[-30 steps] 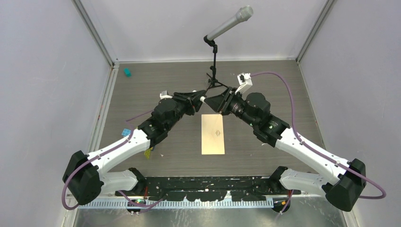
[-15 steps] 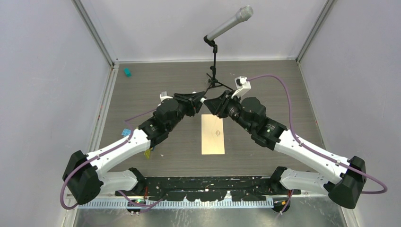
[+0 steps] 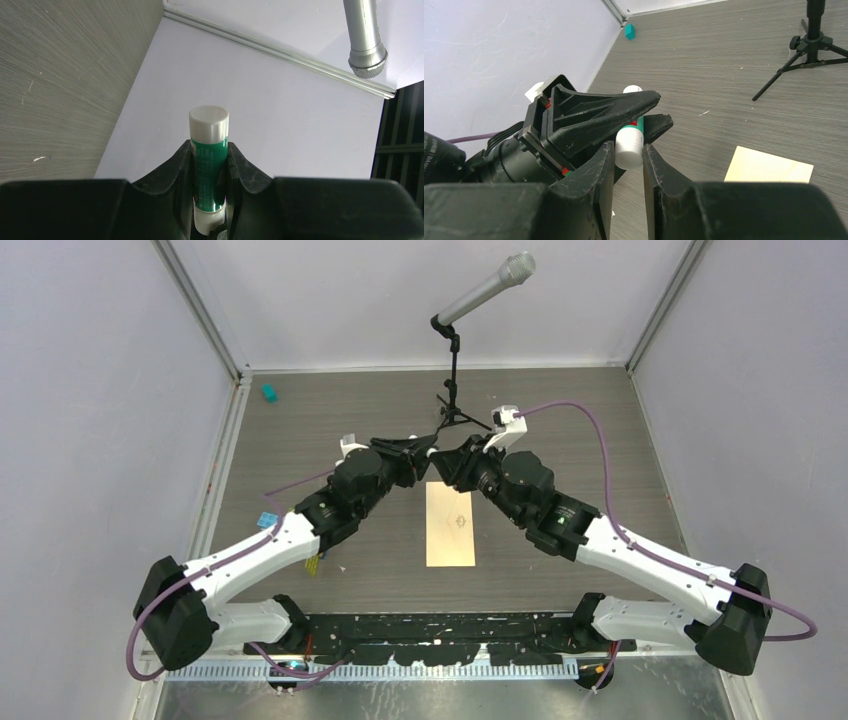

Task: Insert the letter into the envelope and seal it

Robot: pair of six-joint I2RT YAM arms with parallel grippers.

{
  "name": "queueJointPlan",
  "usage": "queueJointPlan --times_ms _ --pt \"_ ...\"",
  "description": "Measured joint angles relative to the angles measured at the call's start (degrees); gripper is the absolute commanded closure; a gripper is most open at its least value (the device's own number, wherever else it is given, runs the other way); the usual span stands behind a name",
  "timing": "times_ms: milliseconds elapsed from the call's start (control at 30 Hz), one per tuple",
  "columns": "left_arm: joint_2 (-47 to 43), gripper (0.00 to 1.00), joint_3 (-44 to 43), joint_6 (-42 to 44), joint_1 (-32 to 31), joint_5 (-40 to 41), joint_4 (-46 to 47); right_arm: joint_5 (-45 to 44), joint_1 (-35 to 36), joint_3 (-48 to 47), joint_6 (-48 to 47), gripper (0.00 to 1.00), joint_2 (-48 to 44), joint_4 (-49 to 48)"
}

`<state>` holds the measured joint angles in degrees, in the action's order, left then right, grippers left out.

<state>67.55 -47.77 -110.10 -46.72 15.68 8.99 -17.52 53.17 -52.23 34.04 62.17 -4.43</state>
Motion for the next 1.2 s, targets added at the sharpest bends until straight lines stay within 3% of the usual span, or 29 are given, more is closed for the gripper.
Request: queueJointPlan --times_ms 567,700,833,1067,1200 --pt "2.3 1.00 -2.4 2.6 -0.1 2.2 -1.4 -5.1 0.7 -3.2 -3.8 0.99 3.5 1.8" --pt "2.5 1.00 -3.3 4.7 -0.1 2.1 -3.1 -5.4 0.7 -3.9 -3.8 0.92 3.8 3.5" --pt "2.5 1.00 -4.2 7.4 -0.1 1.9 -4.9 -5.3 0.8 -4.6 -3.6 0.83 3.8 5.7" --pt "2.4 1.00 -5.4 12.3 0.0 -0.2 -6.8 -4.9 0.9 -6.0 -2.6 0.45 3.7 10.3" --pt "1.7 1.00 -5.4 16.3 1.6 -2.6 -7.2 -4.4 0.9 -6.2 -2.1 0.36 2.3 14.9"
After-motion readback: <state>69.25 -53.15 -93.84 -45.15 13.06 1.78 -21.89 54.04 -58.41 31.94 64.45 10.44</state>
